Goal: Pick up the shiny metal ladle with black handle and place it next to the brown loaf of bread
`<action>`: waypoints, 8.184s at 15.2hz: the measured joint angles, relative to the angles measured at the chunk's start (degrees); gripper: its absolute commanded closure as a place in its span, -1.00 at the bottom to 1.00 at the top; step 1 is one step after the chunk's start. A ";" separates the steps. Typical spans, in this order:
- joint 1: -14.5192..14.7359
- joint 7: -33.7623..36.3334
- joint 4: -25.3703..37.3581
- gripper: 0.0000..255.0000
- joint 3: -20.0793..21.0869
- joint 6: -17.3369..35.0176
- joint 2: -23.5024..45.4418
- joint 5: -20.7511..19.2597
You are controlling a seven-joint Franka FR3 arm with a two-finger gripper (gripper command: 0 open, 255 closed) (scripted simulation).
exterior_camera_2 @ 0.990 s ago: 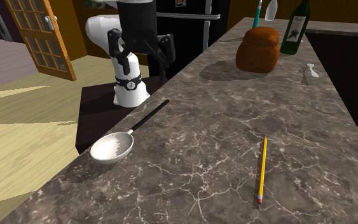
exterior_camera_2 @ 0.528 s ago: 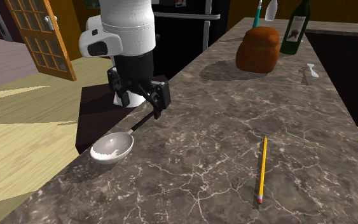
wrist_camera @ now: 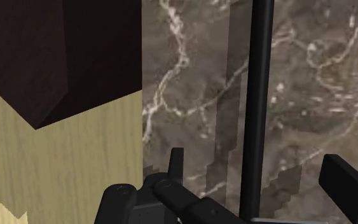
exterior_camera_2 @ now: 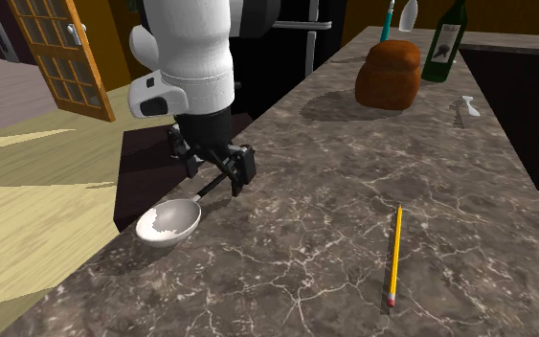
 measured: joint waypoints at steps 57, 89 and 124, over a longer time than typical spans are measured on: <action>-0.15 -0.82 21.51 1.00 -1.17 -31.49 -10.12 0.79; 12.74 33.60 23.63 1.00 23.30 -34.86 -16.01 15.11; 14.47 40.74 8.50 1.00 34.51 -10.26 -7.45 15.88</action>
